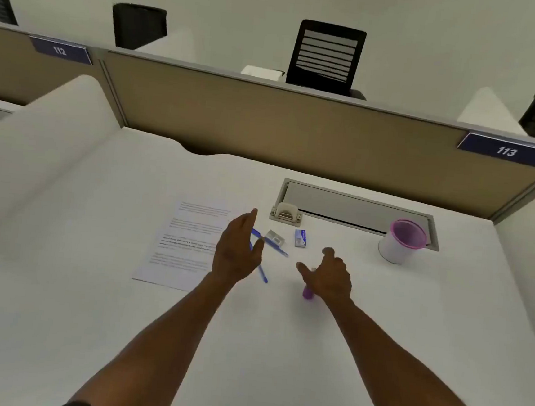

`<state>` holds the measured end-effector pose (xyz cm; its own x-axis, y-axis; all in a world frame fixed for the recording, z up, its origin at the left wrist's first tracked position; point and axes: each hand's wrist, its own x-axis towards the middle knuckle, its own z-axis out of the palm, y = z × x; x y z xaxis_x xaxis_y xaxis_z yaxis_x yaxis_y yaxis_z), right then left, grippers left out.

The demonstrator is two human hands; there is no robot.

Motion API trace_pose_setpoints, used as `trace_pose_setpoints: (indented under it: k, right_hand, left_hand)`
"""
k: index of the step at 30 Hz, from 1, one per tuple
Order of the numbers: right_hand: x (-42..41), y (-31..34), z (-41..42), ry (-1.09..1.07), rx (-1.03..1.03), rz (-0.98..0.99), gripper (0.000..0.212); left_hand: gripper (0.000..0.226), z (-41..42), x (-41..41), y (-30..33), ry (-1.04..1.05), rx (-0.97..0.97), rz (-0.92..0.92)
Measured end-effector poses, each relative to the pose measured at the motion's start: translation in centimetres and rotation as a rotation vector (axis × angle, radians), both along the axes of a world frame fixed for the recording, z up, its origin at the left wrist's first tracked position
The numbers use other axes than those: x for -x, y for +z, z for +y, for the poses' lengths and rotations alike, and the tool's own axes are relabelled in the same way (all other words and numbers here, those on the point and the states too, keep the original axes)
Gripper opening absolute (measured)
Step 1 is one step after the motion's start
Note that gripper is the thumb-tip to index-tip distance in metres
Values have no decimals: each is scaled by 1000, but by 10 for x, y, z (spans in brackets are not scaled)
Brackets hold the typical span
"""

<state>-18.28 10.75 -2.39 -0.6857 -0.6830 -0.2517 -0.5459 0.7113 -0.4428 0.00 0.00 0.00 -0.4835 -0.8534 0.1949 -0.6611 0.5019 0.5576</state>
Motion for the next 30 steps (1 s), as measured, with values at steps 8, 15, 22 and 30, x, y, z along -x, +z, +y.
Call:
trace_pose_setpoints:
  k: [8,15,22,30]
  right_hand:
    - [-4,-34,4,-107,78,-119,68]
    - [-13,-16,-6,-604,440,-1150,33]
    - [-32,-20,-17,-469,220,-1194,45]
    - [12,-28,-67,-291,221,-159,35]
  left_hand:
    - [51,39,11,-33,8,-193,179]
    - [69,48,17,-42,-178,-510,174]
    - [43,37,21,-33,-26,-517,413]
    - [26,8,2,-37,372,-742,699]
